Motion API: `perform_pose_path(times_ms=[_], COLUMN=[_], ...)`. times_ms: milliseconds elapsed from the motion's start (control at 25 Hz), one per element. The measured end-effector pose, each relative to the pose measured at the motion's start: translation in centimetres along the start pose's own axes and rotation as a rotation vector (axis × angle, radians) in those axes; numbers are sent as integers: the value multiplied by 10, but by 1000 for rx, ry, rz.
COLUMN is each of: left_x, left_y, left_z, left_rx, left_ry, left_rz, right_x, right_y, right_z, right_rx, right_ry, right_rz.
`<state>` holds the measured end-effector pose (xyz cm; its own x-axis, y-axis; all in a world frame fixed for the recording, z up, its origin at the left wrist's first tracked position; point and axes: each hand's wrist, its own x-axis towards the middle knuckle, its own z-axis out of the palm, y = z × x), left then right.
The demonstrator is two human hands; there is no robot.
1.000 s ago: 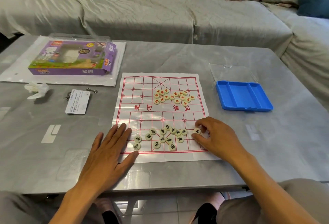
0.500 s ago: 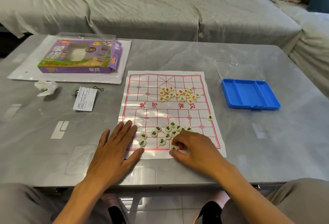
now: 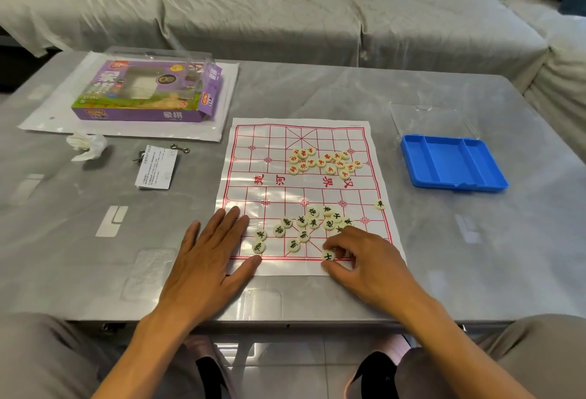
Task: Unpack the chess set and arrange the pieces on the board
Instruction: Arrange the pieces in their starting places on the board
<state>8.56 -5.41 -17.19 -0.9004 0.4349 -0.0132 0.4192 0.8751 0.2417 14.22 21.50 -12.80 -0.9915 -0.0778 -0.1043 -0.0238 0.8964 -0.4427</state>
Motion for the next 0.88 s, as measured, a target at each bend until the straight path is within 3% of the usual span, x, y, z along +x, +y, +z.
perform_pose_path(times_ms=[400, 520, 600, 680, 880], left_x=[0, 1, 0, 0, 0], left_y=[0, 0, 0, 1, 0], left_z=[0, 0, 1, 1, 2], left_rx=[-9, -14, -9, -8, -17], left_ry=[1, -2, 2, -3, -6], left_rz=[0, 5, -6, -9, -11], right_x=[-3, 0, 14, 31, 52], right_y=[2, 5, 1, -7, -2], right_z=[1, -8, -15, -19, -22], right_rx=[37, 116, -43, -178, -119], right_ry=[-19, 117, 172, 105, -5], right_rz=[45, 112, 132, 80, 143])
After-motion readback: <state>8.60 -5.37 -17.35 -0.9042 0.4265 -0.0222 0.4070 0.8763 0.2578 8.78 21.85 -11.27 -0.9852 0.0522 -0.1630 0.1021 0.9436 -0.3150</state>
